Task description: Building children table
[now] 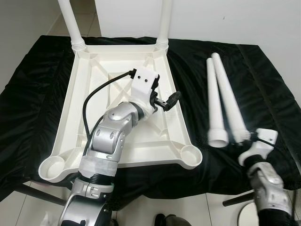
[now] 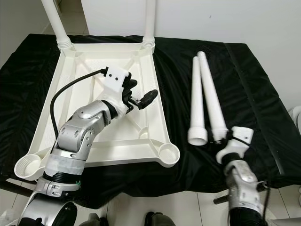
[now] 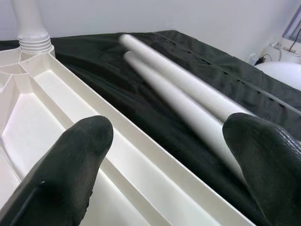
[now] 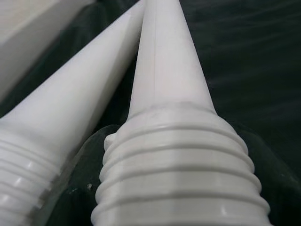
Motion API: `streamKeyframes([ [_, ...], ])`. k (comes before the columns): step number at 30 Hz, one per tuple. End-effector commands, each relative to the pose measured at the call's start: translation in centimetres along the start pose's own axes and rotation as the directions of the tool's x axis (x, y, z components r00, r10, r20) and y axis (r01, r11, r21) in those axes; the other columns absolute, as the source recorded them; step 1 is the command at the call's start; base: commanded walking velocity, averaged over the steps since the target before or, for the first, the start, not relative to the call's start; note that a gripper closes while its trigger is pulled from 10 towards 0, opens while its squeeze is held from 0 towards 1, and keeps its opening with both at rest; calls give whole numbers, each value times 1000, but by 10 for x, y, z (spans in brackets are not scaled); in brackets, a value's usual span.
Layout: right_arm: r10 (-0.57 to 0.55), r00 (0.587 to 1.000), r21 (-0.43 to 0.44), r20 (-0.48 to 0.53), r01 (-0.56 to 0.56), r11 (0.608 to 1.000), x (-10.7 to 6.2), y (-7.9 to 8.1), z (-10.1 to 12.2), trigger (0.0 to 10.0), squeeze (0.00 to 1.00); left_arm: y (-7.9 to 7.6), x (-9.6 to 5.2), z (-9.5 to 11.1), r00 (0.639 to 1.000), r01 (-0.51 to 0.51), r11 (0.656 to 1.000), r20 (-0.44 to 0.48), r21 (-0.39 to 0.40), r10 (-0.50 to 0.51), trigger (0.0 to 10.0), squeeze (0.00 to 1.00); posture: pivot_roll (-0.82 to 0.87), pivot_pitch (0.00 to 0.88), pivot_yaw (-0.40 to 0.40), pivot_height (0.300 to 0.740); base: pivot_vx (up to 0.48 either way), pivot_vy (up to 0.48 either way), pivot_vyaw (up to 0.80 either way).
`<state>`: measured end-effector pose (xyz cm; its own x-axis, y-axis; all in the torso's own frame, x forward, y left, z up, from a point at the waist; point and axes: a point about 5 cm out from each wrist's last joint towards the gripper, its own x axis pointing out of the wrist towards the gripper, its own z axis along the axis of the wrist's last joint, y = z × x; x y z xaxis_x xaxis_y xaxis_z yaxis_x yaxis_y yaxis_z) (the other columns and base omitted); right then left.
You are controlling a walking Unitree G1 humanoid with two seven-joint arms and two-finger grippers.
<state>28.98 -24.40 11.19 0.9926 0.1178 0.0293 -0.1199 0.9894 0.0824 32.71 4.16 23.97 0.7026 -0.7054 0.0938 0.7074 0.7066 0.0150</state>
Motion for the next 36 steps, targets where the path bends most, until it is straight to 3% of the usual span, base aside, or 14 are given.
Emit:
streamKeyframes([
  [1, 99, 991, 22, -92, -97, 995, 0, 18, -20, 10000, 0, 0, 4, 3, 999, -37, 999, 13, -4, 37, 10000, 0, -23, 95, 8, 740, 0, 0, 0],
  [7, 101, 993, 10, -53, -101, 995, 5, 23, -14, 10000, 0, -4, 12, 12, 998, -44, 999, 53, 10, 43, 10000, 0, -8, 87, -7, 740, 0, 0, 0],
  [10, 20, 998, 5, 67, -20, 1000, 7, 12, 0, 10000, 0, -12, 20, 17, 996, -35, 999, 78, 4, 35, 10000, 0, -4, 76, -12, 740, 0, 0, 0],
  [12, 20, 998, 5, 67, -20, 1000, 7, 12, 0, 10000, 0, -12, 20, 17, 996, -35, 999, 78, 4, 35, 10000, 0, -4, 76, -12, 740, 0, 0, 0],
  [14, -86, 972, 17, 218, 84, 996, 4, 6, 17, 10000, 0, -15, 21, 16, 997, -18, 1000, 80, -8, 18, 10000, 0, -19, 68, -6, 740, 0, 0, 0],
  [15, -86, 972, 17, 218, 84, 996, 4, 6, 17, 10000, 0, -15, 21, 16, 997, -18, 1000, 80, -8, 18, 10000, 0, -19, 68, -6, 740, 0, 0, 0],
  [16, -151, 932, 58, 329, 139, 989, -1, 3, 32, 10000, 0, -17, 20, 12, 997, 19, 1000, 72, -22, -17, 10000, 0, -29, 73, 1, 740, 0, 0, 0],
  [18, -153, 921, 57, 358, 142, 988, -3, 4, 37, 10000, 0, -17, 20, 11, 997, 30, 999, 71, -23, -28, 10000, 0, -29, 73, 1, 740, 0, 0, 0],
  [24, -92, 885, 7, 456, 100, 995, -1, 27, 65, 10000, 0, -9, 15, 7, 993, 111, 992, 56, -62, -108, 10000, 0, -41, 103, 16, 740, 0, 0, 0],
  [29, -46, 873, -30, 485, 70, 997, 4, 38, 73, 10000, 0, 0, 9, 9, 992, 108, 992, 74, -71, -102, 10000, 0, -51, 101, 24, 740, 0, 0, 0],
  [30, -40, 867, -29, 496, 62, 998, 5, 40, 77, 10000, 0, 4, 7, 11, 991, 112, 988, 85, -103, -103, 10000, 133, -55, 105, 20, 740, 0, 0, 0],
  [31, -32, 863, -34, 505, 57, 998, 6, 42, 79, 10000, 0, 8, 4, 12, 990, 115, 985, 97, -130, -103, 10000, 133, -63, 108, 19, 740, 0, 0, 0],
  [32, -21, 866, -46, 500, 52, 998, 8, 45, 78, 10000, 0, 12, 2, 11, 991, 106, 984, 97, -142, -93, 10000, 1000, -80, 106, 28, 740, 0, 0, 0],
  [36, -5, 873, -61, 488, 39, 997, 9, 48, 74, 10000, 0, 16, 2, 7, 994, 79, 983, 88, -166, -65, 10000, 1000, -85, 113, 38, 740, 0, 0, 0],
])
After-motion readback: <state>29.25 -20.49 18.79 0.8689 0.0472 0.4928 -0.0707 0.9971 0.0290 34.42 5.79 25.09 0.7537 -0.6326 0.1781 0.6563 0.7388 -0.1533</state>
